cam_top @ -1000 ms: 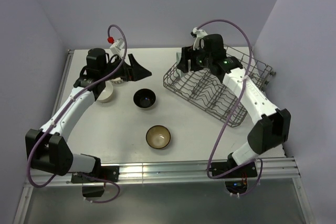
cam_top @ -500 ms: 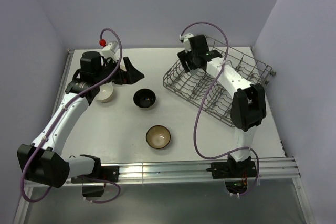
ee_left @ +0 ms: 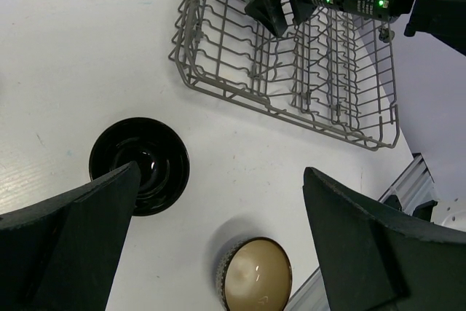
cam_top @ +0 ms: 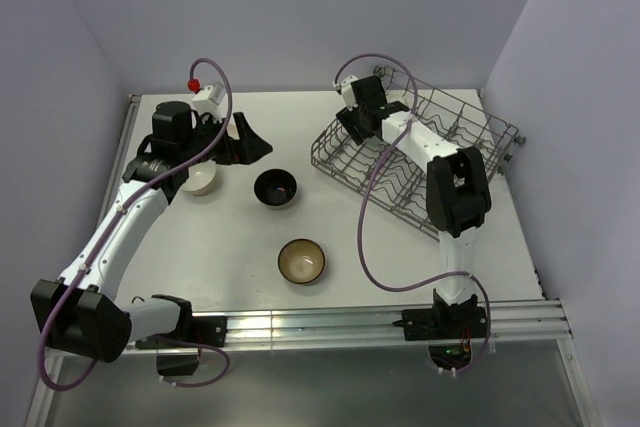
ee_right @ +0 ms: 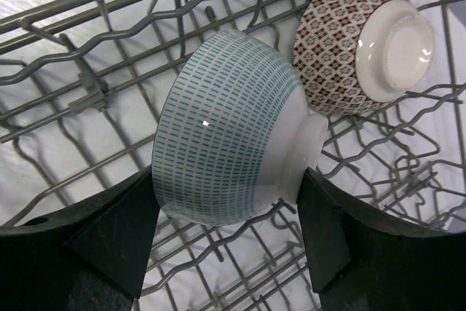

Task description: Load the bowls into the dish rack

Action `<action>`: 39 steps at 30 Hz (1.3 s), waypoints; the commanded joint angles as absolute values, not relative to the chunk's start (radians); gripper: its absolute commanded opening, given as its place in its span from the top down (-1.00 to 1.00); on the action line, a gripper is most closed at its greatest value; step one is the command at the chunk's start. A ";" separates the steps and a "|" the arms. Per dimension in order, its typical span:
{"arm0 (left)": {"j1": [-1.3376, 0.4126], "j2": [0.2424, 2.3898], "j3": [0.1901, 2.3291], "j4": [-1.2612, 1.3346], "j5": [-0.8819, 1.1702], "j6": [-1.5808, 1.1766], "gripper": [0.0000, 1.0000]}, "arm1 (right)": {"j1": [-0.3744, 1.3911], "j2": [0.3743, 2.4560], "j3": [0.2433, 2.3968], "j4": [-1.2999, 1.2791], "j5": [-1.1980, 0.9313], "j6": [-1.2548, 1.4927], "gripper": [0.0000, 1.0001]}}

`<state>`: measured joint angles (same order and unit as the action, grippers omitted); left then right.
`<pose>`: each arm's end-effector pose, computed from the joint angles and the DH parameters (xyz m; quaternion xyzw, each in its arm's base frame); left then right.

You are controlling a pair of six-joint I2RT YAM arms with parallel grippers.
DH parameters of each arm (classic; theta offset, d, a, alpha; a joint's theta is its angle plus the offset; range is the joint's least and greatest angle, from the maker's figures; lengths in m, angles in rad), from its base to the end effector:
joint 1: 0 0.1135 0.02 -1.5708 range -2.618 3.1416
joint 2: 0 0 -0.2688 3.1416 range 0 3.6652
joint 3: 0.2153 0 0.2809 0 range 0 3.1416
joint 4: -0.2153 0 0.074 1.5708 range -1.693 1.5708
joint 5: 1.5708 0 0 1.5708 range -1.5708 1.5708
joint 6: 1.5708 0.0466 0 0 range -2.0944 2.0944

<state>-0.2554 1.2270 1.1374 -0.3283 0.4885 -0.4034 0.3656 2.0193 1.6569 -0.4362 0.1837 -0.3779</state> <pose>0.2976 -0.1003 0.3551 0.0713 0.8210 -0.3629 0.4349 0.4681 0.1701 0.2287 -0.3029 0.8720 -0.0873 0.3745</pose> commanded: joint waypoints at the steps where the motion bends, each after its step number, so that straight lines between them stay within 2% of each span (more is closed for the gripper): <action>1: -0.252 1.197 1.127 -0.328 0.488 -0.379 -0.99 | 0.365 2.022 1.712 -0.299 0.253 -0.440 1.00; 12: -0.252 1.207 1.112 -0.319 0.477 -0.377 -0.99 | 0.359 2.128 1.786 -0.253 0.348 -0.540 1.00; 39: -0.252 1.236 1.129 -0.327 0.482 -0.370 -0.99 | 0.356 2.155 1.709 -0.305 0.397 -0.692 1.00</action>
